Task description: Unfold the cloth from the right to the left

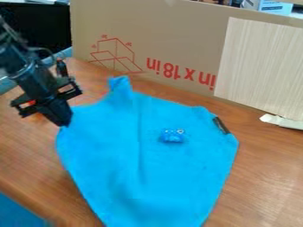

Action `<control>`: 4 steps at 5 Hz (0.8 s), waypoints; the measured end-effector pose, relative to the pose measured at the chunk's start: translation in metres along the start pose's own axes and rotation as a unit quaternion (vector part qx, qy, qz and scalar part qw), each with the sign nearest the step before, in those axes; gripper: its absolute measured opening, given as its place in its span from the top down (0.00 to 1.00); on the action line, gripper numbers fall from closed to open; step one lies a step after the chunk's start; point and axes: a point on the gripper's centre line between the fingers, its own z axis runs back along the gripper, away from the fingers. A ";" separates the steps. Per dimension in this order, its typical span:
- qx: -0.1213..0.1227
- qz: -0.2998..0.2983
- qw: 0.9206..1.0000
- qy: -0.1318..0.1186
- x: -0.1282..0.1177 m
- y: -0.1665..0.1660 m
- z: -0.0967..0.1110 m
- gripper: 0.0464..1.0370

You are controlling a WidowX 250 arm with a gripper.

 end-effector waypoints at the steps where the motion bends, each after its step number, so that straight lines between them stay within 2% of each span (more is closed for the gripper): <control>1: 0.012 0.000 1.000 -0.018 0.005 0.009 0.001 1.00; 3: 0.061 -0.007 0.997 -0.040 0.012 0.026 0.002 1.00; 4: 0.103 -0.018 0.994 -0.043 0.013 0.033 0.001 1.00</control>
